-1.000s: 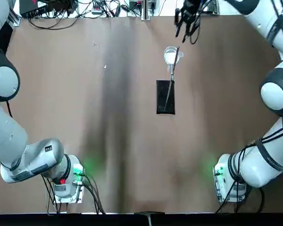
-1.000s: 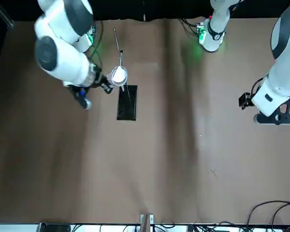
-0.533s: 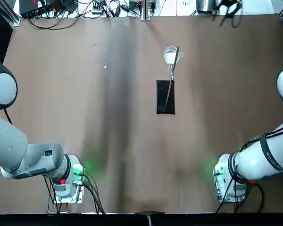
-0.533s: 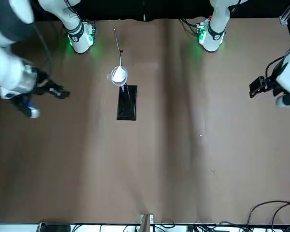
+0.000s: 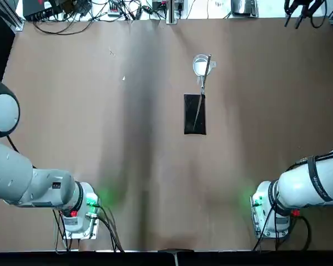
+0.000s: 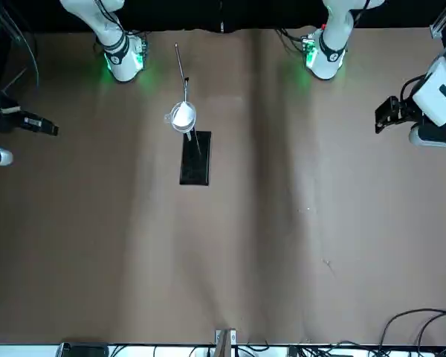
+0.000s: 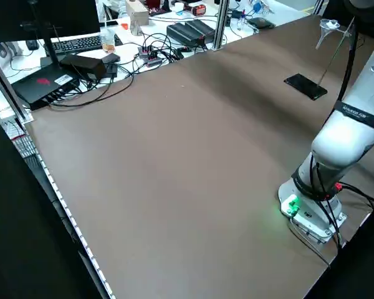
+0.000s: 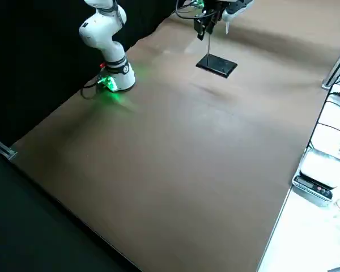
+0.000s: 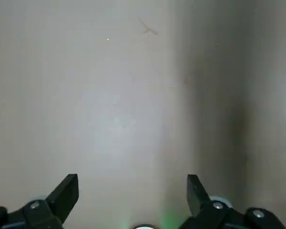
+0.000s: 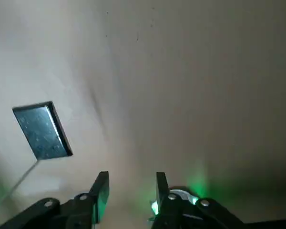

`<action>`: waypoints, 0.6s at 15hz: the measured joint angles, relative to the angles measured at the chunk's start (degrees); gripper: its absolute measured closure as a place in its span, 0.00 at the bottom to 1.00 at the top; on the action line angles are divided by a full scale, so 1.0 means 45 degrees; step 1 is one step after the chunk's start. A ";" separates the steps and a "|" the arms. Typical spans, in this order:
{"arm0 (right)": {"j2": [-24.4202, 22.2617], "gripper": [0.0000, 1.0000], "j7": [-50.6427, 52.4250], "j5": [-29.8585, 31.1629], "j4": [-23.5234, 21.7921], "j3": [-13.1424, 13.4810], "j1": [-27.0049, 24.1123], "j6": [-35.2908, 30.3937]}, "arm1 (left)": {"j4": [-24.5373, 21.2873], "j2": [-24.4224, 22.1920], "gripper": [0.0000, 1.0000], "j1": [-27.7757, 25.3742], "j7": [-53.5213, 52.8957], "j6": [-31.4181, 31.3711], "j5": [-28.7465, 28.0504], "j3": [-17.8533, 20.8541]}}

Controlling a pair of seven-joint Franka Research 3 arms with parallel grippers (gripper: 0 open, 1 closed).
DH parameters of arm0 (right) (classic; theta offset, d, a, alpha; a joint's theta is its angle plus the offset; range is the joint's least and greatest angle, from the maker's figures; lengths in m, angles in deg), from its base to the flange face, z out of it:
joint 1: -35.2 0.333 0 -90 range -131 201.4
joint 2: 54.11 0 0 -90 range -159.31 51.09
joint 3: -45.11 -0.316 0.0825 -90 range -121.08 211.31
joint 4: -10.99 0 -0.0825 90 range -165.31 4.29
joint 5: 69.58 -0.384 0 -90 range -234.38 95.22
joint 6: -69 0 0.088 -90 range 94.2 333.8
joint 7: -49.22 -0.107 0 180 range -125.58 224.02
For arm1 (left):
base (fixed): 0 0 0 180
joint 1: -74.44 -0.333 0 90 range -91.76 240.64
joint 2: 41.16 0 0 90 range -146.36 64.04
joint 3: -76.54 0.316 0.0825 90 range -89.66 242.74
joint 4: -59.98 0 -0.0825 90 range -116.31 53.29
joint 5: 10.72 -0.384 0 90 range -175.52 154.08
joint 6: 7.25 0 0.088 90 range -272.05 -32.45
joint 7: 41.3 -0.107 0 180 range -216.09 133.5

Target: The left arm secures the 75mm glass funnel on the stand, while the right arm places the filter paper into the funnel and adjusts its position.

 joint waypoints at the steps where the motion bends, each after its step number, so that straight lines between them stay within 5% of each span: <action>1: -0.0028 0.52 0.0440 0.0007 -0.0001 -0.0004 -0.0163 -0.0019 | -0.0020 0.0002 0.00 -0.0039 0.0000 0.0000 0.0000 0.0080; 7: -0.0032 0.02 0.1075 0.0008 -0.0021 -0.0091 -0.0457 -0.0021 | -0.0048 0.0007 0.00 -0.0262 0.0002 -0.0001 0.0000 0.0259; 9: -0.0032 0.00 0.1075 0.0010 -0.0021 -0.0116 -0.0457 -0.0017 | -0.0062 0.0036 0.00 -0.0425 0.0015 -0.0002 0.0000 0.0337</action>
